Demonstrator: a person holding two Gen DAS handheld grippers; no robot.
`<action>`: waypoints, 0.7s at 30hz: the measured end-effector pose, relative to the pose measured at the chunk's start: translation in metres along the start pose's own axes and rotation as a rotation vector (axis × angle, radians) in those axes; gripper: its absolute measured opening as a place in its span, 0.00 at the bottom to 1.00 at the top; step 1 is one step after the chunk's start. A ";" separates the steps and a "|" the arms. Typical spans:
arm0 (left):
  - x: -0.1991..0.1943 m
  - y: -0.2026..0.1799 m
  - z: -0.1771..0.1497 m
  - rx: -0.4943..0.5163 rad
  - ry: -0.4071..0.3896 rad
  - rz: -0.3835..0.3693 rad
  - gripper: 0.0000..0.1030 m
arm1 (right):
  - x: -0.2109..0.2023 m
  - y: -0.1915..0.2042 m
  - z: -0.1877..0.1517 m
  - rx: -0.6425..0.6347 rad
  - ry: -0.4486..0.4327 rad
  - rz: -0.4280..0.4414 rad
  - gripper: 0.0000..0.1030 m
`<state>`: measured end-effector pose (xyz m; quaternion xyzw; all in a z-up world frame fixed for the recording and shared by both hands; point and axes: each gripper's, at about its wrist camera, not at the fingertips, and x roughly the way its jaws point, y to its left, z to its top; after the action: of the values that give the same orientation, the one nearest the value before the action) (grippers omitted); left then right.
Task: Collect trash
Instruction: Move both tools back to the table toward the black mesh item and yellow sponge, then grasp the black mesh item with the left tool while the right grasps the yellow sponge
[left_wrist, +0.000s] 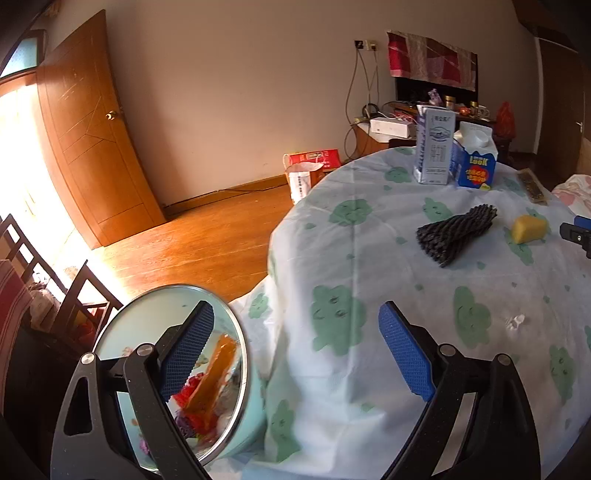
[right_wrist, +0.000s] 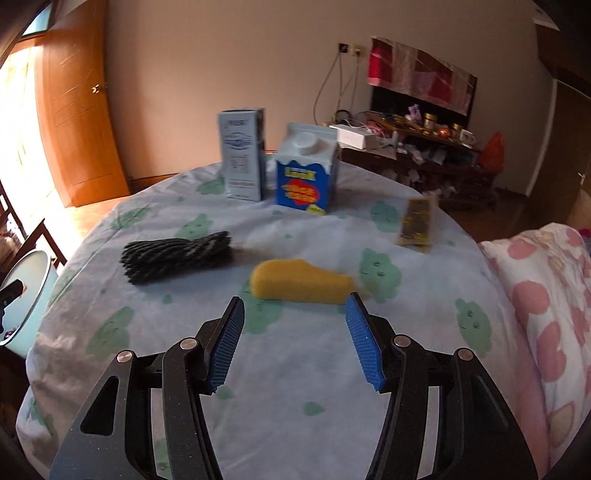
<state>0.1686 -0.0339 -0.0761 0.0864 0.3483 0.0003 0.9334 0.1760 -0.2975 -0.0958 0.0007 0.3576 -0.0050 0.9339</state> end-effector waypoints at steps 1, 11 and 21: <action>0.005 -0.010 0.007 0.010 0.000 -0.008 0.86 | 0.002 -0.010 0.000 0.017 0.002 -0.013 0.55; 0.057 -0.088 0.059 0.080 0.022 -0.048 0.85 | 0.022 -0.051 0.019 0.079 -0.003 0.004 0.55; 0.097 -0.117 0.058 0.137 0.119 -0.129 0.59 | 0.066 -0.038 0.023 0.031 0.151 0.045 0.46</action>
<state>0.2730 -0.1525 -0.1152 0.1272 0.4070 -0.0787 0.9011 0.2405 -0.3363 -0.1228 0.0234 0.4270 0.0105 0.9039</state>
